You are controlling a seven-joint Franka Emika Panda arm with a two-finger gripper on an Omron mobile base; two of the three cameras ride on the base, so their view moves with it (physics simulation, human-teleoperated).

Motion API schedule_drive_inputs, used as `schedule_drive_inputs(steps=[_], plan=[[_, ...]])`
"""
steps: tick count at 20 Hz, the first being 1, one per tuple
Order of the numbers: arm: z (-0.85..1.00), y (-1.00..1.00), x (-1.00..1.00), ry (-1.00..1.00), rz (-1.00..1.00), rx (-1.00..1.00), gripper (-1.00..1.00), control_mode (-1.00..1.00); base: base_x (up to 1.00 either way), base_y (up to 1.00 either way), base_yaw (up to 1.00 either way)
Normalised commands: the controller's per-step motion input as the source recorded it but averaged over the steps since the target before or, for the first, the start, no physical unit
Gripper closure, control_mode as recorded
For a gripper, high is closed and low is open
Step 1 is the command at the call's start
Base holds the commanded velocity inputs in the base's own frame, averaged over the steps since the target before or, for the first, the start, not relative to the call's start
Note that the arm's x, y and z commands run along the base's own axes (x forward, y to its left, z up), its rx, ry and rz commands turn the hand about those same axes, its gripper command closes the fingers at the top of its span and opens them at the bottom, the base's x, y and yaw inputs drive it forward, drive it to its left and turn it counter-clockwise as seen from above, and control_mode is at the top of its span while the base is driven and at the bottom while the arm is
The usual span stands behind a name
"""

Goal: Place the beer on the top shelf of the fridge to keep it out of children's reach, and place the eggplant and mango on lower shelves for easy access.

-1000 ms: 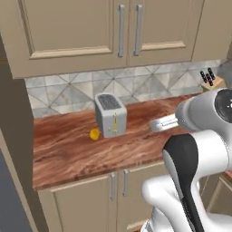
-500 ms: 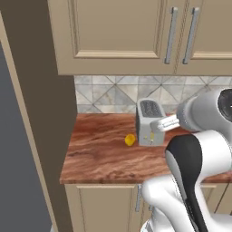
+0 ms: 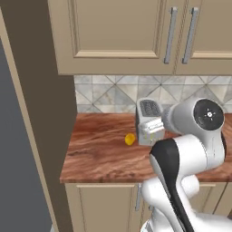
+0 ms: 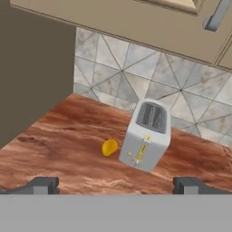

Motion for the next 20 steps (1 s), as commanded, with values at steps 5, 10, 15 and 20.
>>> schedule_drive_inputs(steps=[5,10,15,20], plan=[[-0.39,0.46,0.44,0.37,0.07,-0.07,-1.00,-1.00,0.00,0.00,0.00],[-0.25,0.33,0.20,0.31,0.11,-0.13,-1.00,-1.00,0.00,0.00,0.00],[-0.52,0.03,0.07,0.16,0.19,-0.22,-1.00,-1.00,0.00,0.00,0.00],[-0.62,-0.05,0.13,0.16,0.19,-0.28,-1.00,-1.00,0.00,0.00,0.00]])
